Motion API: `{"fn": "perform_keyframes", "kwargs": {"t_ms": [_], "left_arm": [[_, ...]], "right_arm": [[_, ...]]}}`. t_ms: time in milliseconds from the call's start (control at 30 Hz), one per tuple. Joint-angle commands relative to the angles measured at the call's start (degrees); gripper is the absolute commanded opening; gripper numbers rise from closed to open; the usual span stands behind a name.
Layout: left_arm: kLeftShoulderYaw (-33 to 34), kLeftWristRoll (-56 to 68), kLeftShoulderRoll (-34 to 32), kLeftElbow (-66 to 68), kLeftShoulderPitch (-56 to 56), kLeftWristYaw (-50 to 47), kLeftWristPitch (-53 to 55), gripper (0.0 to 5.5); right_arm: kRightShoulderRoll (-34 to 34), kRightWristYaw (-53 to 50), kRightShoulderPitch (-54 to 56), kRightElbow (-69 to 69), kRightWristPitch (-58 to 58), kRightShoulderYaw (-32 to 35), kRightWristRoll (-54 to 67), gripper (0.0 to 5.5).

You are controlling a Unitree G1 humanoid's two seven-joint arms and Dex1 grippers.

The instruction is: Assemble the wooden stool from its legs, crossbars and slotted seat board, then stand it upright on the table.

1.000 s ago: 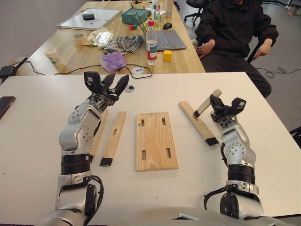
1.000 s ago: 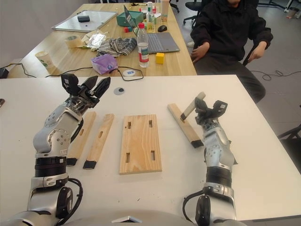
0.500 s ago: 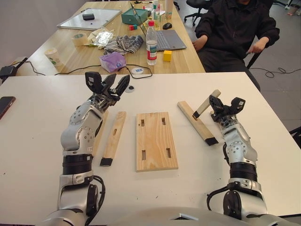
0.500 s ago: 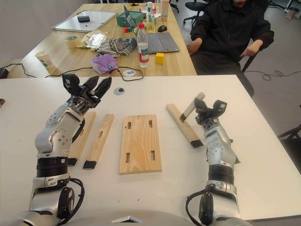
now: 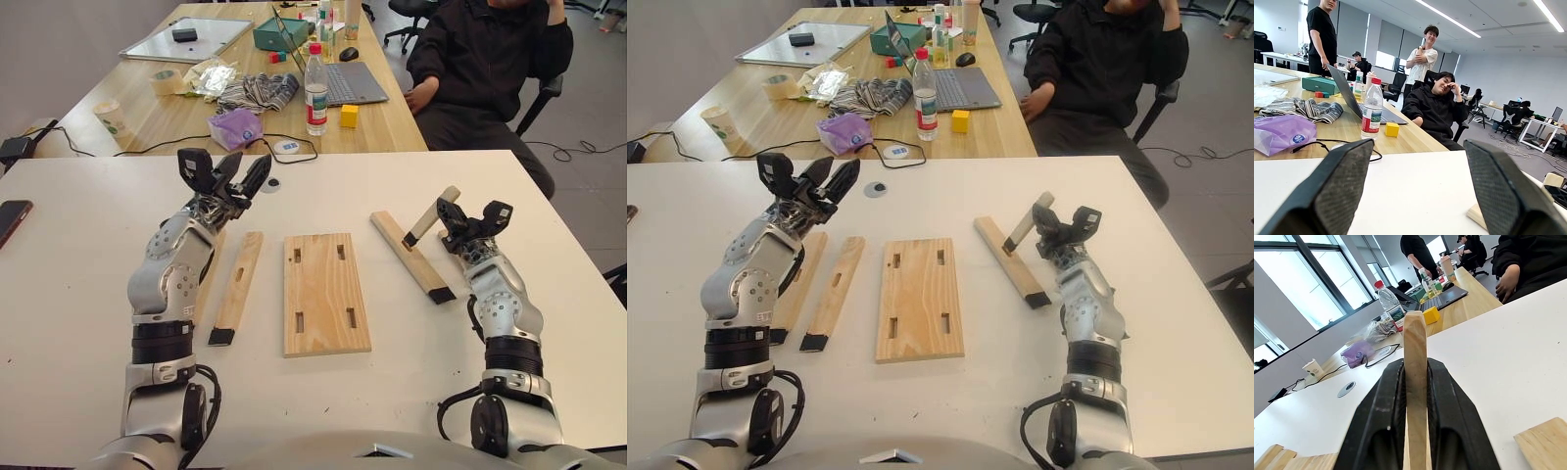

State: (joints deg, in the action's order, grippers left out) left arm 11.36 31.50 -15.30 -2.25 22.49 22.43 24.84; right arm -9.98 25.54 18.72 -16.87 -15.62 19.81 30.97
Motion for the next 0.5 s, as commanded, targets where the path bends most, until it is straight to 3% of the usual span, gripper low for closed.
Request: {"fn": "perform_keyframes", "kwargs": {"t_ms": [33, 500], "left_arm": [[0.1, -0.6, 0.3, -0.5, -0.9, -0.5, -0.2, 3.36], [-0.3, -0.9, 0.9, -1.1, -1.8, -1.1, -0.6, 3.36]], "right_arm": [[-1.1, -0.3, 0.2, 0.5, -2.2, -0.4, 0.2, 0.4], [-1.6, -0.7, -0.8, 3.2, -4.7, 0.9, 1.5, 0.4]]}}
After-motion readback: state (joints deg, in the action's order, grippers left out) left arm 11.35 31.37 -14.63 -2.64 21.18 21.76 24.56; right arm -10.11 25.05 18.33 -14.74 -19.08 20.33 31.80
